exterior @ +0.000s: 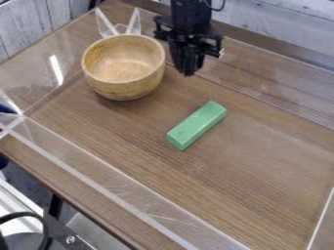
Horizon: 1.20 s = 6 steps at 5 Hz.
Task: Remove the green block from inside the brown bowl and put it on the table
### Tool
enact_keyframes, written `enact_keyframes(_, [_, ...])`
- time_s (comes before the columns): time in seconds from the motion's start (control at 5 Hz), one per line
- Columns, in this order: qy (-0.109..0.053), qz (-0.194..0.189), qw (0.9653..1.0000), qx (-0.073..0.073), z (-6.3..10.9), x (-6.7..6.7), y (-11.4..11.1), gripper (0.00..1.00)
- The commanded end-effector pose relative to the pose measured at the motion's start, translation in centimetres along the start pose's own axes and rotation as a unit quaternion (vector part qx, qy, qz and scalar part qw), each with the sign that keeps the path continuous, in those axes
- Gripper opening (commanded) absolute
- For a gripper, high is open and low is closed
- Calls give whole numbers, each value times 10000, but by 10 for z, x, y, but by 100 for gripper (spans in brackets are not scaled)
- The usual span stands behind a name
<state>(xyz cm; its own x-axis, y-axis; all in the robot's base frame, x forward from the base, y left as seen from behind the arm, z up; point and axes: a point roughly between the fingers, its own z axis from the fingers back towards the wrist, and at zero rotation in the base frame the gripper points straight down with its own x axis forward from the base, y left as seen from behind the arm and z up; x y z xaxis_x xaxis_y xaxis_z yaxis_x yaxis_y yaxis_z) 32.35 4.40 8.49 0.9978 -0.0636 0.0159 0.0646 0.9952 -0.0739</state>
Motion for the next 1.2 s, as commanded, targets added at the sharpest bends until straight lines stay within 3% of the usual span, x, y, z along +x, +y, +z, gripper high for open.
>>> enact_keyframes(0.0, [-216, 7, 9997, 105, 11, 13, 0, 0])
enact_keyframes(0.2, [-122, -39, 9999, 110, 2, 15, -5, 0])
enact_keyframes(0.6, [251, -382, 9987, 221, -28, 13, -9, 0])
enact_keyframes(0.8, [217, -218, 9990, 310, -35, 20, -13, 0])
enact_keyframes(1.0, [97, -14, 9991, 408, -31, 26, -15, 100])
